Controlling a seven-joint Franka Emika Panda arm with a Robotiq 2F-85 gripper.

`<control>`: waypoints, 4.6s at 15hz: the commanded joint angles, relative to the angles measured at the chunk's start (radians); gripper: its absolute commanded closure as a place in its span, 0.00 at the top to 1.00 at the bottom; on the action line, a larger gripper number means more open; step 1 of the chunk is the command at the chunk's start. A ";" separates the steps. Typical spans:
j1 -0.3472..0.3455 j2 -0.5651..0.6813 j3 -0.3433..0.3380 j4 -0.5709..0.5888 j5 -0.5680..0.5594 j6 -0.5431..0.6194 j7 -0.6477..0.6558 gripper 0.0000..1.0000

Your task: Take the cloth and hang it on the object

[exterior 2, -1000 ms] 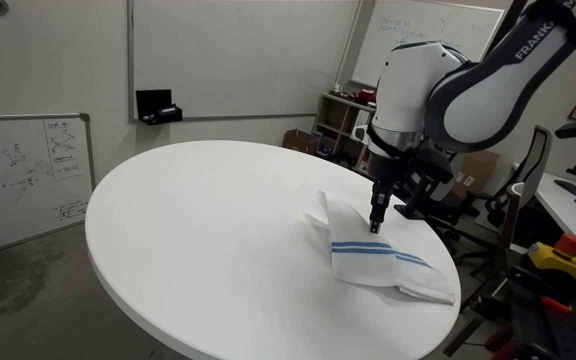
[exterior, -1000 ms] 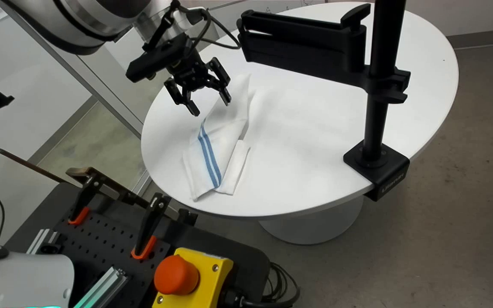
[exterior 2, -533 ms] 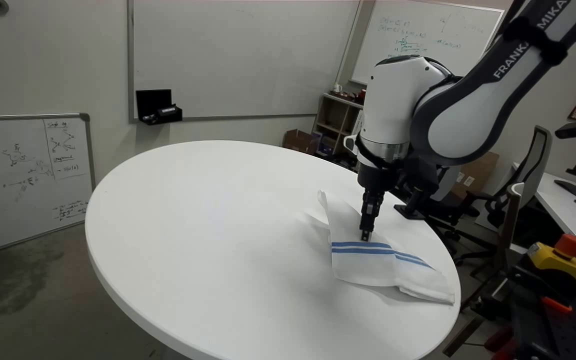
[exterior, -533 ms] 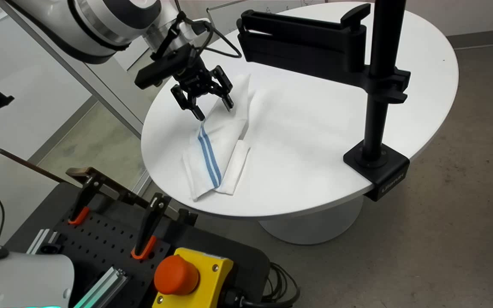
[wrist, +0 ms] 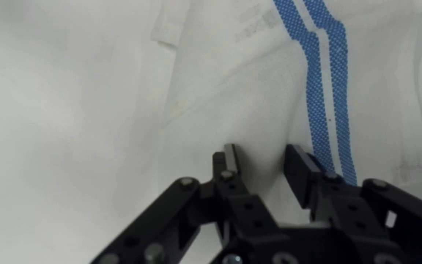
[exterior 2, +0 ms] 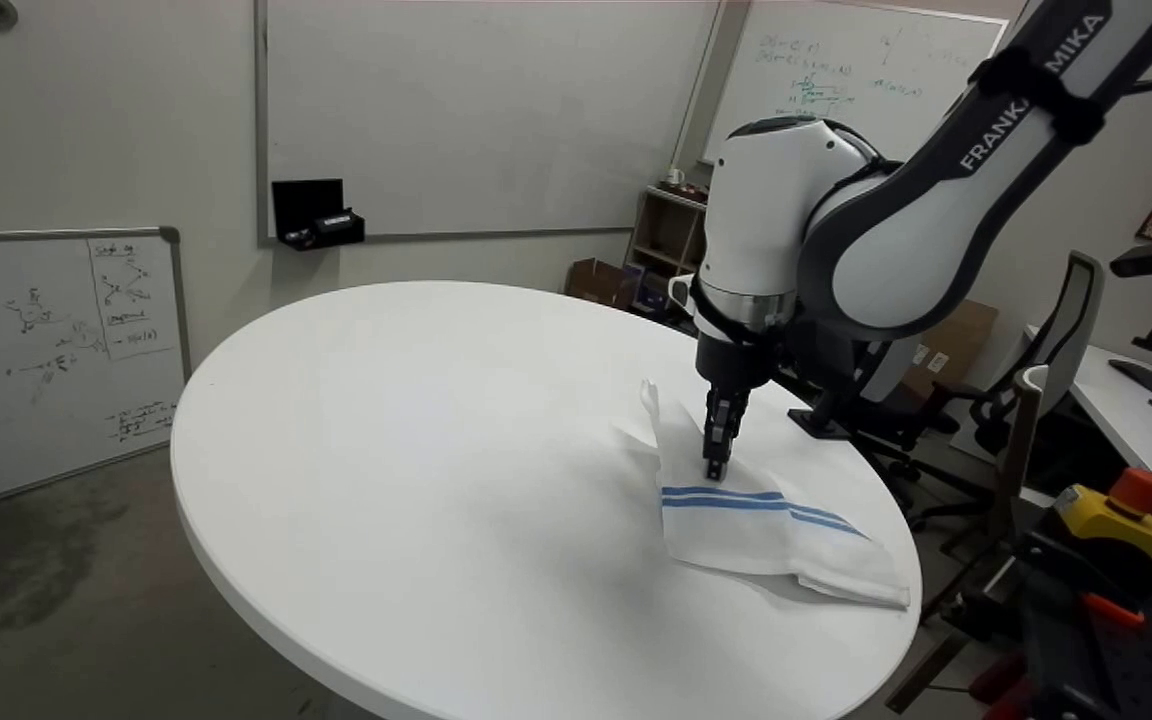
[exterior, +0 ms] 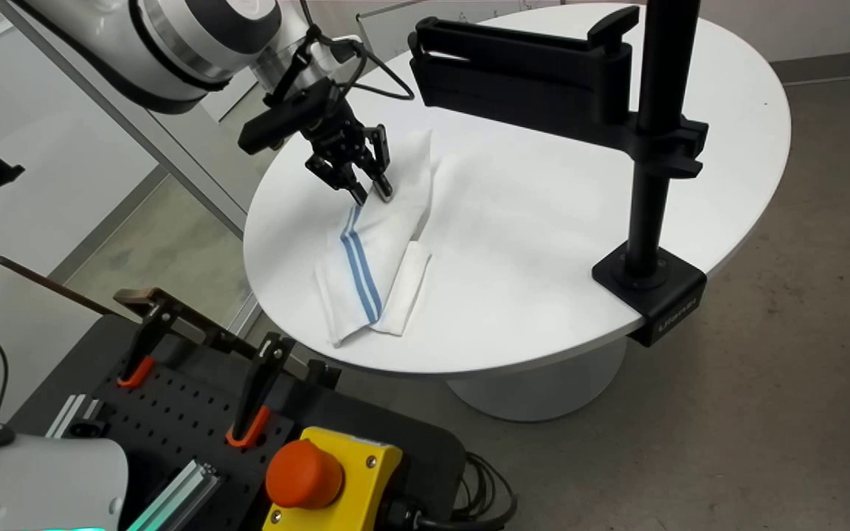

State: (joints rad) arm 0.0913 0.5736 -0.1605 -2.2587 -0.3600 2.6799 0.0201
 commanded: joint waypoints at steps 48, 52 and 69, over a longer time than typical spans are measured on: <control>-0.236 -0.840 -0.169 0.054 0.403 -0.706 -0.564 0.00; -0.258 -0.734 -0.179 0.144 0.420 -0.712 -0.531 0.00; -0.348 -0.371 -0.110 0.426 0.504 -0.705 -0.355 0.00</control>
State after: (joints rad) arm -0.2255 0.1408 -0.2958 -1.9156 0.1134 1.9973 -0.3732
